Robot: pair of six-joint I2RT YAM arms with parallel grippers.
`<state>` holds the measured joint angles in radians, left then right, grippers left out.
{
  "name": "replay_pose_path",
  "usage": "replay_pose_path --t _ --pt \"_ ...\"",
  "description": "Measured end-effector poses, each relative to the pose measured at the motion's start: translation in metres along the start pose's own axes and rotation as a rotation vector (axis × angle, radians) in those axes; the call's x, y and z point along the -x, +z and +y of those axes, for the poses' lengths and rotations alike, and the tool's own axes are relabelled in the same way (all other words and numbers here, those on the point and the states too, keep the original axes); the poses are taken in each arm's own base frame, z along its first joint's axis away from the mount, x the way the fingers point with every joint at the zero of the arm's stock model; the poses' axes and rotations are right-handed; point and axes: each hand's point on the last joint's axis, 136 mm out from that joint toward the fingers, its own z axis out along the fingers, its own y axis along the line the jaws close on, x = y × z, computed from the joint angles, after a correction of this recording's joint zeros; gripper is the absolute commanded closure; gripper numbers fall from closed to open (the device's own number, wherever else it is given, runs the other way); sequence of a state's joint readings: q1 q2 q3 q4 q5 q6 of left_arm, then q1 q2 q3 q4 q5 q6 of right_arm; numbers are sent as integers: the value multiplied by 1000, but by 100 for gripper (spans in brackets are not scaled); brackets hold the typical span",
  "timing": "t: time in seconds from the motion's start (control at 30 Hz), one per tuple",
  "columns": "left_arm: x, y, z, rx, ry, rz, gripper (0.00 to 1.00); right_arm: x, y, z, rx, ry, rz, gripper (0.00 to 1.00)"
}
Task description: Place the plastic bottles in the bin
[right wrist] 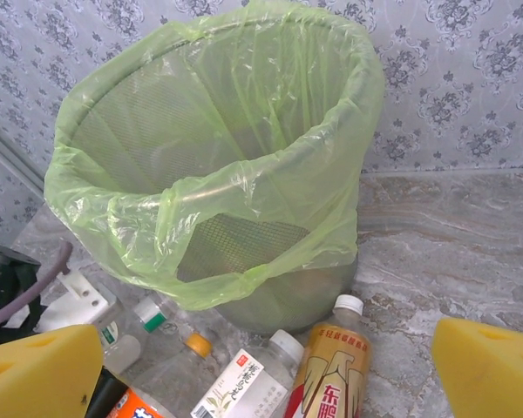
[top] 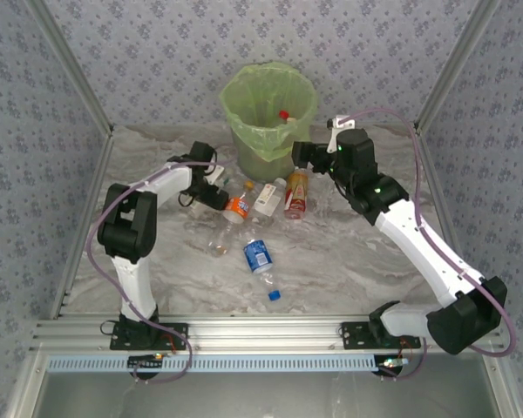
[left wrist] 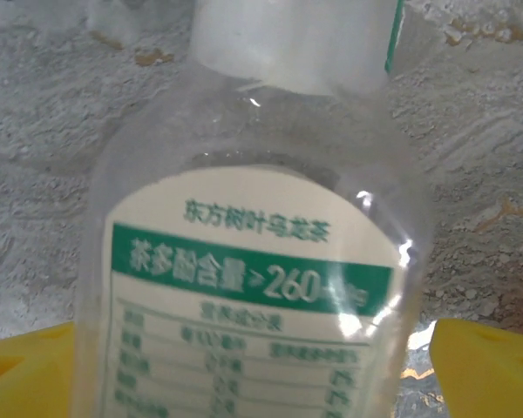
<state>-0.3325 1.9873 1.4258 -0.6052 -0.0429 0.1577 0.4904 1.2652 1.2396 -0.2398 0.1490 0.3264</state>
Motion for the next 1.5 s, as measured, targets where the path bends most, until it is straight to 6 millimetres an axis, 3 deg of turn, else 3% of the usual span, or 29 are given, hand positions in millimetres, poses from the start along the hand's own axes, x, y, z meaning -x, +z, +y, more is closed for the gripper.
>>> replay_pose_path --t 0.17,0.33,0.73,1.03,1.3,1.47,1.5 --pt "-7 14 7 5 29 43 18 -3 0 -1 -2 0 0 1" --pt "-11 14 12 -24 17 49 25 -2 -1 -3 -12 8 -6 1" --pt "-13 14 16 -41 -18 31 56 -3 -1 -6 -24 17 -16 1" --pt "-12 8 17 -34 -73 -3 65 -10 1 -9 -29 14 -13 1" --pt "-13 -8 19 -44 -172 -87 81 -9 1 -10 -38 3 -16 1" --pt "-12 -17 20 -49 -220 -139 100 -9 1 -11 -40 3 -16 1" --pt "-12 -18 20 -51 -228 -147 100 -9 1 -11 -42 3 -17 1"
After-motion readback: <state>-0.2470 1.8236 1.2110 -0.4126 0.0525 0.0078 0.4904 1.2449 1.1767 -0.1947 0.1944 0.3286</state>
